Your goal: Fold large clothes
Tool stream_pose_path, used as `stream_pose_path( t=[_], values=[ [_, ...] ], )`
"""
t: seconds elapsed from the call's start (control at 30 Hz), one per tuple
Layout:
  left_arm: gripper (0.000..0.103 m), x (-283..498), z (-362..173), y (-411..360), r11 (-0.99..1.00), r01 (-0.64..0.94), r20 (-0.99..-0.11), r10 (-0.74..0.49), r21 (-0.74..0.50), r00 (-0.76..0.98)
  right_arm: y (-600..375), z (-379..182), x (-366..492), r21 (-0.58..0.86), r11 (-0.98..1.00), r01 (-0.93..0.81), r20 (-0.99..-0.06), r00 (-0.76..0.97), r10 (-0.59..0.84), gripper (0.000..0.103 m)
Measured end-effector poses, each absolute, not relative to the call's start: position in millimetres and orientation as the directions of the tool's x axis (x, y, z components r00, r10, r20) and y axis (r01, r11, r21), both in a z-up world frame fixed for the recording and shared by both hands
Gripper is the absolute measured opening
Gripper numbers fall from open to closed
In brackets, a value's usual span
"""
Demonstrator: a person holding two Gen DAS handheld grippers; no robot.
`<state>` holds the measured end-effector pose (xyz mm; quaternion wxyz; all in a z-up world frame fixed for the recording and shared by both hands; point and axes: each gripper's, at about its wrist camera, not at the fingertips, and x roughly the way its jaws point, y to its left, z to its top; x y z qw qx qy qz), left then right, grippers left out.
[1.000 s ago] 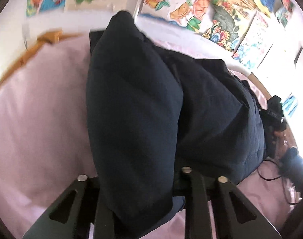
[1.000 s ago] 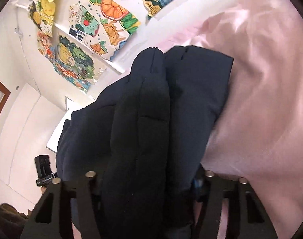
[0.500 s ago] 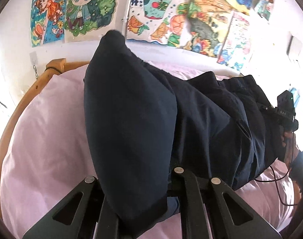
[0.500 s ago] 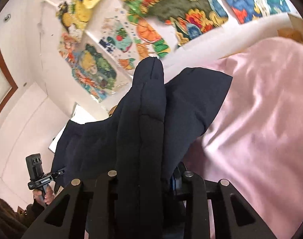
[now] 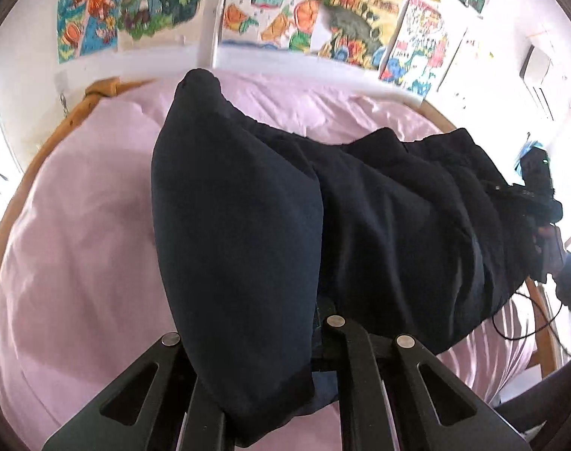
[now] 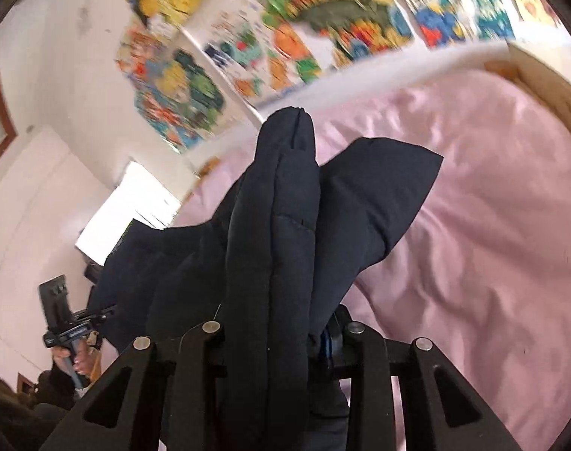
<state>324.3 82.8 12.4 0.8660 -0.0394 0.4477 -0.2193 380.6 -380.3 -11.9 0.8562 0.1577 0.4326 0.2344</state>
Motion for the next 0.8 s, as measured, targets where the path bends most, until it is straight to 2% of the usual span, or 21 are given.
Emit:
stream_pose_path(
  t=[0.07, 0.1, 0.13, 0.17, 0.23, 0.27, 0.3, 0.33, 0.4, 0.5, 0.63, 0.67, 0.73, 0.8],
  values=[
    [0.008, 334, -2, 84, 0.897, 0.332, -0.785, -0.423, -0.292, 0.452, -386, -35, 388, 0.455, 0.865, -0.212, -0.713, 0.495, 0.497, 0.034],
    [0.011, 337, -6, 85, 0.895, 0.326, -0.791, -0.428, -0.304, 0.438, -389, -47, 391, 0.446, 0.877, -0.18, -0.74, 0.478, 0.474, 0.041],
    [0.015, 341, -9, 85, 0.894, 0.316, -0.795, -0.432, -0.317, 0.426, -393, -56, 392, 0.431, 0.889, -0.157, -0.763, 0.463, 0.452, 0.052],
    [0.017, 343, -11, 85, 0.895, 0.302, -0.798, -0.433, -0.327, 0.42, -396, -64, 392, 0.41, 0.903, -0.129, -0.787, 0.451, 0.421, 0.058],
    [0.029, 347, -9, 84, 0.903, 0.283, -0.813, -0.418, -0.323, 0.405, -403, -69, 389, 0.404, 0.911, -0.087, -0.797, 0.455, 0.397, 0.074],
    [0.034, 348, -8, 84, 0.909, 0.274, -0.825, -0.405, -0.315, 0.395, -406, -67, 386, 0.391, 0.918, -0.069, -0.799, 0.469, 0.376, 0.078],
    [0.046, 349, -7, 83, 0.915, 0.262, -0.836, -0.39, -0.307, 0.386, -407, -62, 381, 0.36, 0.931, -0.059, -0.802, 0.49, 0.342, 0.085],
    [0.05, 350, -6, 84, 0.923, 0.243, -0.848, -0.372, -0.297, 0.376, -407, -57, 376, 0.323, 0.945, -0.053, -0.808, 0.505, 0.305, 0.09],
    [0.05, 348, -4, 89, 0.938, 0.197, -0.873, -0.339, -0.285, 0.352, -403, -46, 369, 0.238, 0.971, -0.036, -0.824, 0.522, 0.221, 0.097],
    [0.054, 342, 7, 98, 0.954, 0.134, -0.889, -0.297, -0.267, 0.349, -394, -28, 351, 0.111, 0.994, -0.009, -0.812, 0.576, 0.096, 0.103],
    [0.064, 322, 36, 107, 0.964, 0.038, -0.875, -0.254, -0.263, 0.412, -371, -9, 322, -0.022, 1.0, -0.006, -0.771, 0.637, -0.013, 0.103],
    [0.066, 313, 46, 106, 0.968, 0.019, -0.865, -0.233, -0.251, 0.444, -365, -2, 311, -0.036, 0.999, -0.012, -0.754, 0.657, -0.019, 0.103],
    [0.078, 295, 62, 102, 0.974, 0.012, -0.843, -0.202, -0.227, 0.499, -354, 10, 294, -0.042, 0.999, -0.014, -0.722, 0.691, -0.021, 0.103],
    [0.079, 275, 75, 94, 0.977, 0.006, -0.821, -0.181, -0.212, 0.542, -343, 24, 272, -0.027, 1.0, -0.011, -0.687, 0.726, -0.01, 0.103]
  ],
)
